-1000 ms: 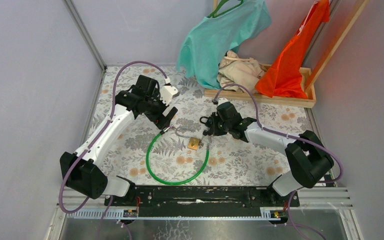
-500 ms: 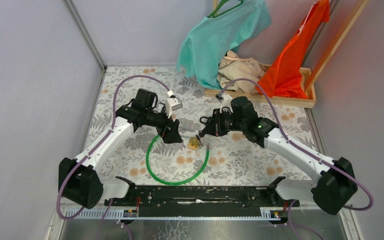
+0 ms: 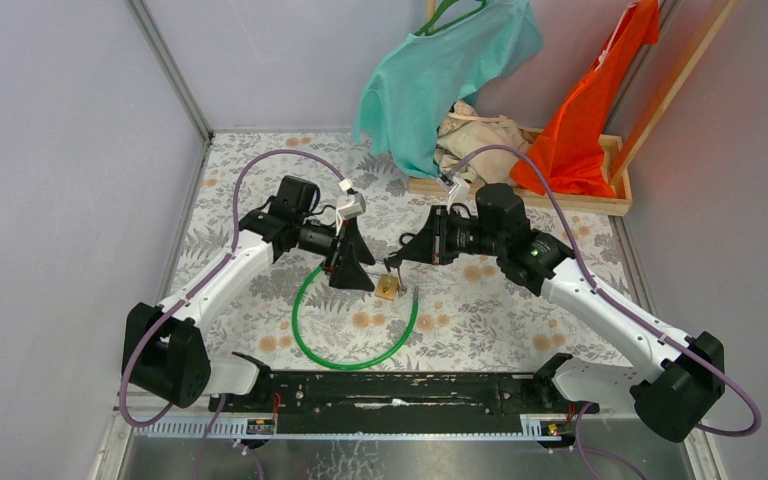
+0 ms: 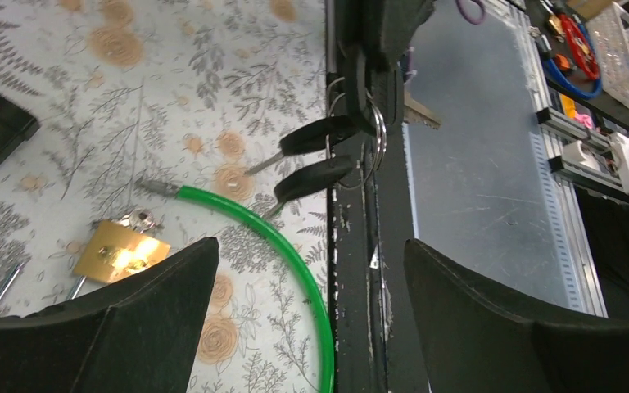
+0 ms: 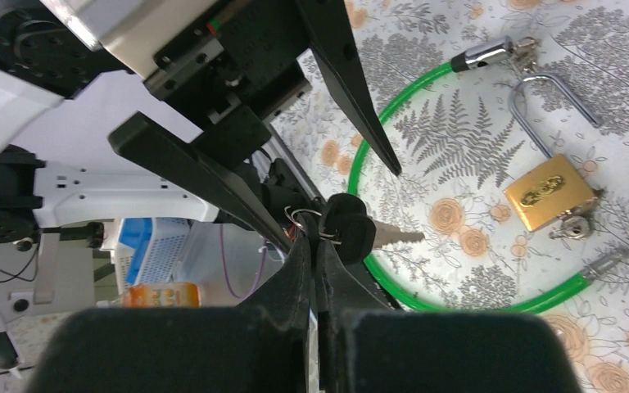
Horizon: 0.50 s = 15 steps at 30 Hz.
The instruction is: Unlock with the key
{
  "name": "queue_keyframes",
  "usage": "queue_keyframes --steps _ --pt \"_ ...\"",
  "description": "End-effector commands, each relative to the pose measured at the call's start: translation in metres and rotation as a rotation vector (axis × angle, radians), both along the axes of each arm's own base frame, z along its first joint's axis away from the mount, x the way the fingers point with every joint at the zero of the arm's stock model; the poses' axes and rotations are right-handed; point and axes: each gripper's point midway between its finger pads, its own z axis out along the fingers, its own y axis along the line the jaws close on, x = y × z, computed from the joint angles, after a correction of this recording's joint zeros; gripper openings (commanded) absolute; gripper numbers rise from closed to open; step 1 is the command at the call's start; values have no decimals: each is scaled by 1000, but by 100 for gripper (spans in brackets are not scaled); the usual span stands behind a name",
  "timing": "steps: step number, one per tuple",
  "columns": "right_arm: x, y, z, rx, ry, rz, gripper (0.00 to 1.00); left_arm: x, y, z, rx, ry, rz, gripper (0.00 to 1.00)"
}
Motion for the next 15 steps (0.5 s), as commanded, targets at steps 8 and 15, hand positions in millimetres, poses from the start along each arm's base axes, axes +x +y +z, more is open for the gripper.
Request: queue_keyframes --steps 8,15 --pt "-12 14 69 199 -43 71 0 -11 -10 17 -124 -57 -118 87" --pt "-15 17 75 245 -24 92 0 -19 -10 25 -170 -42 -160 82"
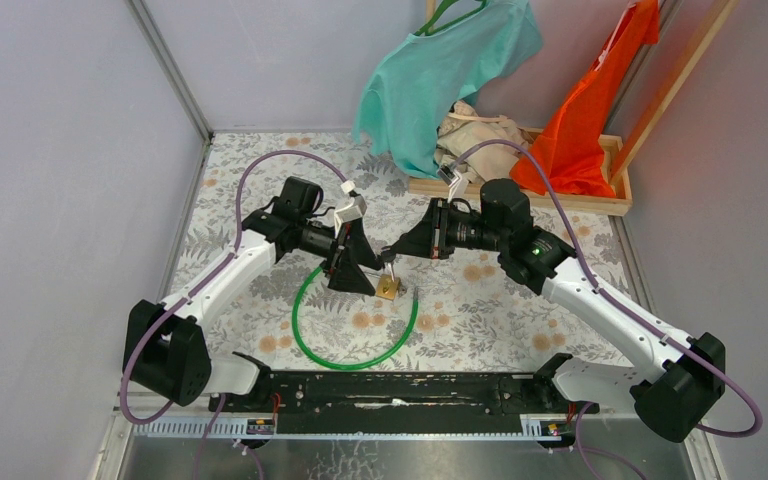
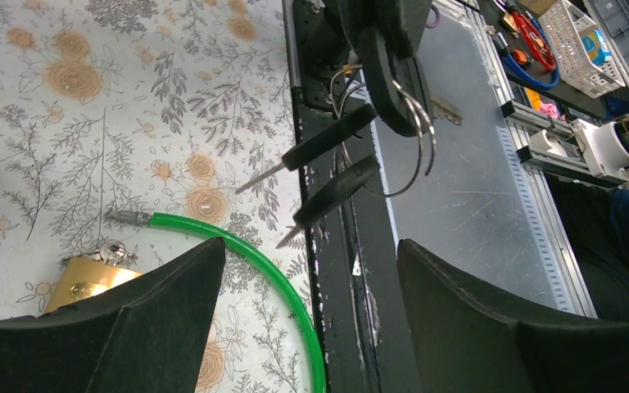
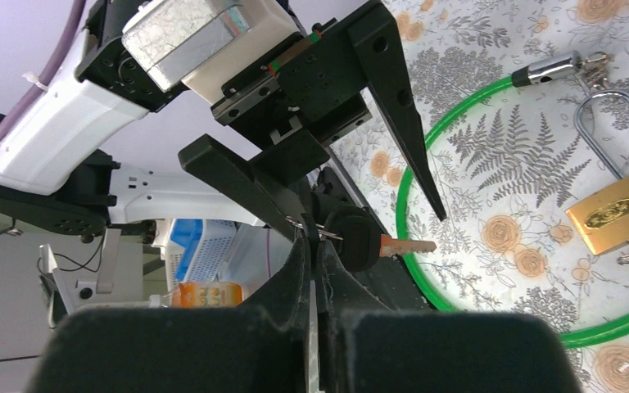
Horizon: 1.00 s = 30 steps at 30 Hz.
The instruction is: Unlock with the key
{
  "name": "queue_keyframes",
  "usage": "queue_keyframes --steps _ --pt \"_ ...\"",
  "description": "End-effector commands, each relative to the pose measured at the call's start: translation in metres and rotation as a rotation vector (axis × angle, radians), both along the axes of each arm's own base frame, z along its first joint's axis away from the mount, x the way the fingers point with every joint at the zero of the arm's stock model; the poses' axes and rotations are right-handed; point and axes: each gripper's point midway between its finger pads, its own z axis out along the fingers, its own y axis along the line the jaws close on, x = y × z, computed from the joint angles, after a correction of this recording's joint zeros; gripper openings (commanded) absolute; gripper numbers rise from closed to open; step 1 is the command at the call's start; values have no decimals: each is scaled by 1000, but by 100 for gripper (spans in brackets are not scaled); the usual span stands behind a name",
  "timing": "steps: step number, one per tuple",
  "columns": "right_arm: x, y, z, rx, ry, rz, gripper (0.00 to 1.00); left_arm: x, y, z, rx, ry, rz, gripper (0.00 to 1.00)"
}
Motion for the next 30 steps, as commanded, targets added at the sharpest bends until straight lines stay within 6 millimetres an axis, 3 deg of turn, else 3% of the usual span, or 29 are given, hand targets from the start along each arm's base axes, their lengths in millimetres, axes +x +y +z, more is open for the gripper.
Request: queue_keyframes --steps 1,5,11,30 --pt "-10 7 43 130 -58 58 0 -4 -3 13 -78 -56 -60 82" --pt "-11 8 43 143 -46 69 0 -8 -2 16 -94 -69 -80 82" --pt "-10 9 42 145 -41 65 0 -16 -1 29 -136 -83 -111 69" --pt "-11 12 37 152 -28 69 0 -27 3 44 -185 -114 -140 62"
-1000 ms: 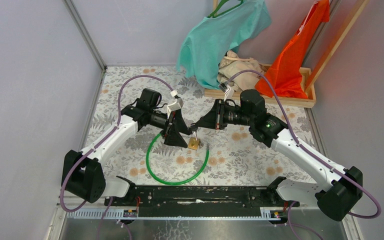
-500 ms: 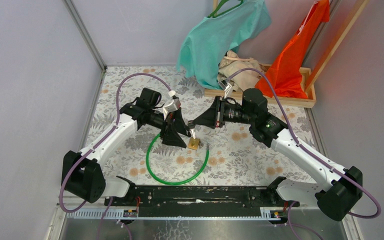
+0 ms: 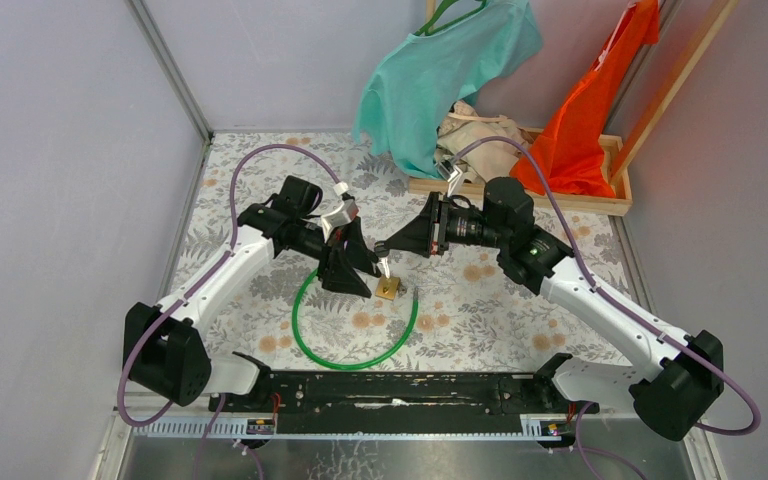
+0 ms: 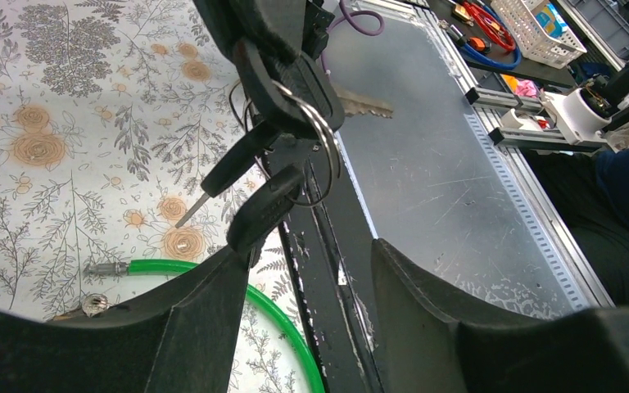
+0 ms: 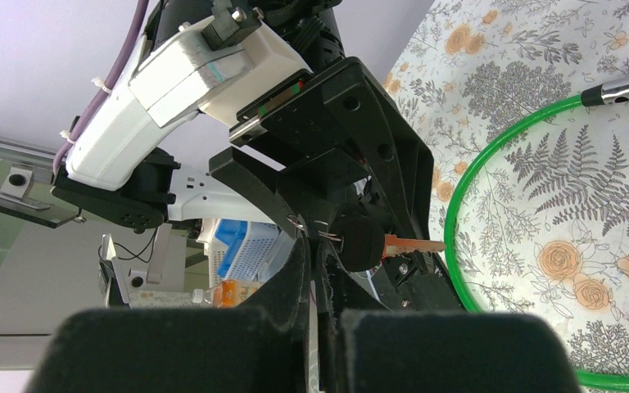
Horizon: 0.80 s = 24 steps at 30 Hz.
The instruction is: Unlock with the key
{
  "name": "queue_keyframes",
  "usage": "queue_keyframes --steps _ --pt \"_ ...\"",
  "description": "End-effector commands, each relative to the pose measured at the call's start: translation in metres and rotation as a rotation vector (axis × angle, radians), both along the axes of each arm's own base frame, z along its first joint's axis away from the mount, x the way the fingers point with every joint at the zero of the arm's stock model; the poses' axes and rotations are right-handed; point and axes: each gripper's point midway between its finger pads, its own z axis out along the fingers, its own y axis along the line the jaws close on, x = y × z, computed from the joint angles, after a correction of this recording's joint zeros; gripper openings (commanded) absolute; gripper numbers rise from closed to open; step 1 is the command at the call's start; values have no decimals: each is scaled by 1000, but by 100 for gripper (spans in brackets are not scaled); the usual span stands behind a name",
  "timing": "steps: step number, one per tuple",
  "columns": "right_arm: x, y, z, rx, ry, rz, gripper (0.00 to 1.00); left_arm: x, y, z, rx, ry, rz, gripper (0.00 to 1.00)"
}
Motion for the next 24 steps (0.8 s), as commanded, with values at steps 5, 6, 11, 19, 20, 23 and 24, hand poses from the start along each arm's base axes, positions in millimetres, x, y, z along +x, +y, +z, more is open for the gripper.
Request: queue_keyframes --steps 5,6,11,19,20,23,24 --pt "-9 6 17 51 -45 32 0 -5 -1 19 -55 -43 -26 52" --pt "-9 6 17 50 -44 32 0 -4 -1 18 -51 -45 -24 49" --pt "-10 4 16 46 -48 28 0 -2 1 9 -16 -67 0 19" --pt "-10 0 14 14 -71 13 0 0 4 6 20 -76 30 0" --pt "-10 -1 13 3 -78 12 0 0 5 6 24 -73 33 0" --pt "-10 -8 7 -52 -119 0 8 3 5 7 48 -65 48 0" --pt "-9 -12 3 -88 -147 -6 16 4 6 6 63 -66 56 0"
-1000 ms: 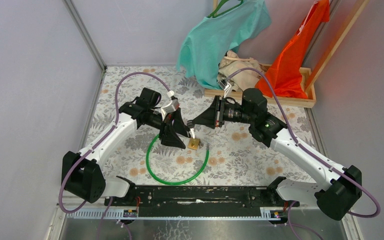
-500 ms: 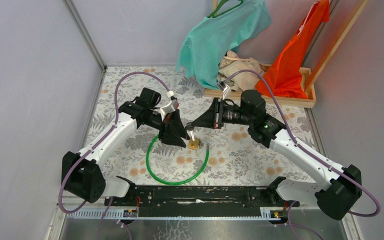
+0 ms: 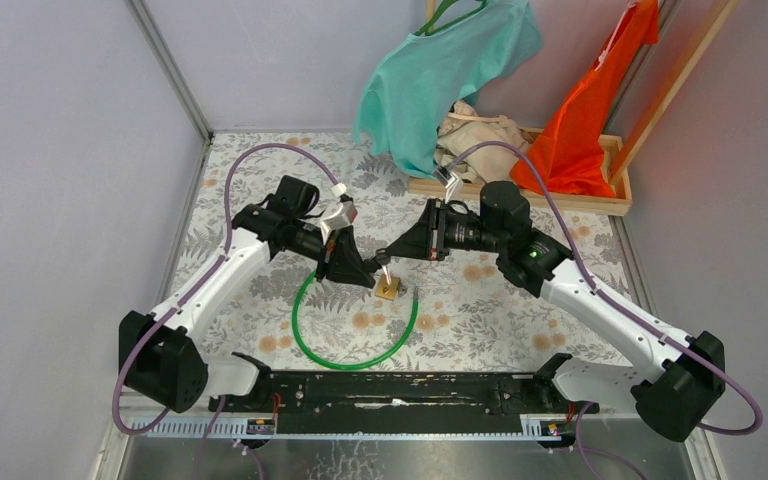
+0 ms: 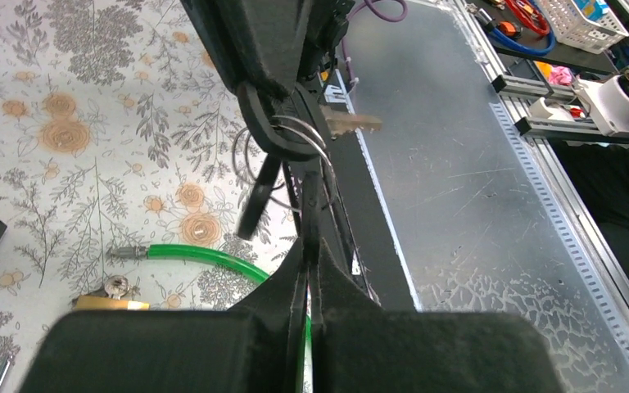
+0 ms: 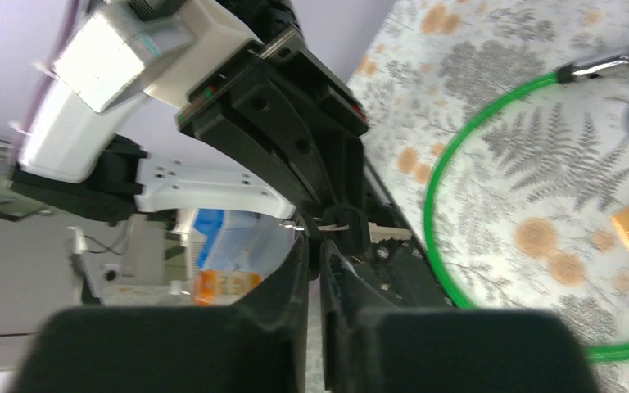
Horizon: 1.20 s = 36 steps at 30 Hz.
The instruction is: Unlock with the key
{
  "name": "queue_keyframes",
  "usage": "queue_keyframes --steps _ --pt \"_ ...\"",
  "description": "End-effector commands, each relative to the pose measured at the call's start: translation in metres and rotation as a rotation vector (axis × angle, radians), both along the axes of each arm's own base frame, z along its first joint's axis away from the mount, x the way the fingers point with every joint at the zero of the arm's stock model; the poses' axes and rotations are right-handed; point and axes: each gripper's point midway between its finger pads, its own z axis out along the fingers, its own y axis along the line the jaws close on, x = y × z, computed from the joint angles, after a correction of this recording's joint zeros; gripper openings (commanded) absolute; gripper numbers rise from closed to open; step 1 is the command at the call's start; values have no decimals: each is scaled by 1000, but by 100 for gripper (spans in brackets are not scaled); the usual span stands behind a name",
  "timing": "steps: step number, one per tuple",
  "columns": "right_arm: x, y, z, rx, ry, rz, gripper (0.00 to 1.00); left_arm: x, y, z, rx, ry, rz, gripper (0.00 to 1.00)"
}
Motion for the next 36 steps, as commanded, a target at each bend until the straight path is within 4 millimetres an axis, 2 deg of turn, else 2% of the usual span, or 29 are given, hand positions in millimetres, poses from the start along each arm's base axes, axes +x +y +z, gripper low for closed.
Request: queue_keyframes --steps 1,5,7,11,14,16,20,26,36 --pt "-1 -16 12 -82 -165 -22 24 3 4 4 51 -7 38 0" --pt "18 -43 8 -252 -315 -99 58 7 11 -6 159 -38 71 0" --pt "18 -46 13 -258 -401 -73 65 11 15 -14 227 -54 88 0" --pt "4 -28 29 -110 -608 81 70 4 24 -20 310 -61 43 0" --pt "-9 -14 32 -16 -650 211 69 -1 28 -23 367 -37 0 0" --pt "-11 -5 28 14 -635 280 64 -2 29 -26 410 -36 -12 0" --pt "-13 13 12 19 -622 348 54 0 29 -27 459 -57 -12 0" --pt "-19 26 -10 25 -619 366 53 1 27 -27 487 -63 -12 0" --pt "-17 36 -15 76 -643 321 49 -1 18 -22 488 -55 -26 0"
